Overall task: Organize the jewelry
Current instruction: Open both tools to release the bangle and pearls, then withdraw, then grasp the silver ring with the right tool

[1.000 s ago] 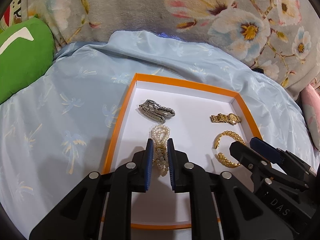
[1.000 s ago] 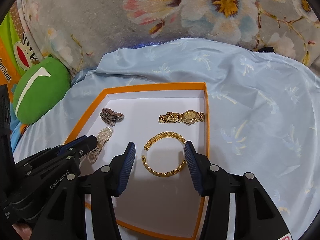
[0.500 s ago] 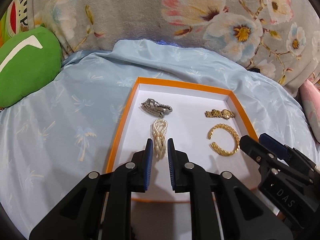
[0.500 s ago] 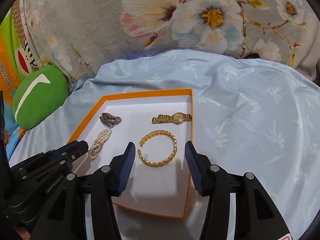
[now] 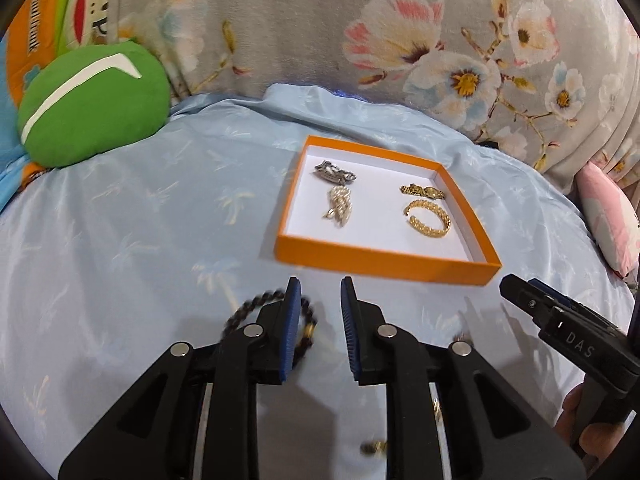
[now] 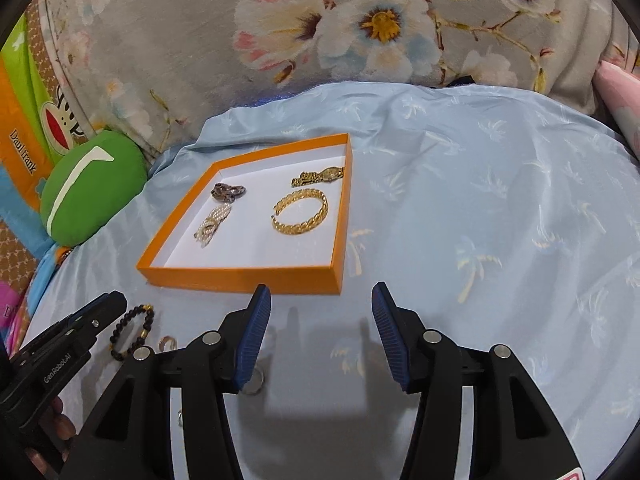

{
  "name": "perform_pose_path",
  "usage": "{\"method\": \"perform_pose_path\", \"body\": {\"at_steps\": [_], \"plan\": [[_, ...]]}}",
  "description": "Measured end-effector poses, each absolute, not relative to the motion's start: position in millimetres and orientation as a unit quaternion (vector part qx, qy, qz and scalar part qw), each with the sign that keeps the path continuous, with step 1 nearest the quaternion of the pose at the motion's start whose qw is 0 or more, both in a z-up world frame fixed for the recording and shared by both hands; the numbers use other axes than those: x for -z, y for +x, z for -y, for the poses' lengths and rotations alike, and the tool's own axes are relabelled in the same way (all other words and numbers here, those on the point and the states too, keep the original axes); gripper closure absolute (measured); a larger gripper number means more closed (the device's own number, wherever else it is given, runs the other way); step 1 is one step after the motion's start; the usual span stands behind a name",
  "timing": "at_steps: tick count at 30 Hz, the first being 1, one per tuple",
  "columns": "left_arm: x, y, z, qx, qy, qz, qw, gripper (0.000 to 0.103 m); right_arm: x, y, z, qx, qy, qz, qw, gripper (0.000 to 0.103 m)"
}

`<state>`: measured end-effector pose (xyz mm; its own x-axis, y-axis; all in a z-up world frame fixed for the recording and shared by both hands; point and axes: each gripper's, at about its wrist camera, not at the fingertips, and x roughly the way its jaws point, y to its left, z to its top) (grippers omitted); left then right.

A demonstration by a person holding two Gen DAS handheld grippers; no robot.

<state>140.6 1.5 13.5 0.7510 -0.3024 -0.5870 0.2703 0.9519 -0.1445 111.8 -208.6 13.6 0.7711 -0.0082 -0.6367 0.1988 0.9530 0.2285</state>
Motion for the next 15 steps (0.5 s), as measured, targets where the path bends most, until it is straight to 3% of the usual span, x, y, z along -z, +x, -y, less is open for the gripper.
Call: {"method": "perform_pose_path", "body": {"at_steps": [5,9,15], "plan": [[-4,116,-23,0.150,-0.042,-0.340,0.927,0.081,-10,81,189,0.036,0.137,-0.345,0.928,0.051],[-2,102,-39,0.146,-0.061,-0.346,0.925,0.068,-9,60,174,0.026,0.126,-0.353,0.927,0.051],[4,90,-53,0.149,-0.083,-0.361,0.917,0.068,-5,45,164,0.031,0.123,-0.367,0.922,0.051]]}}
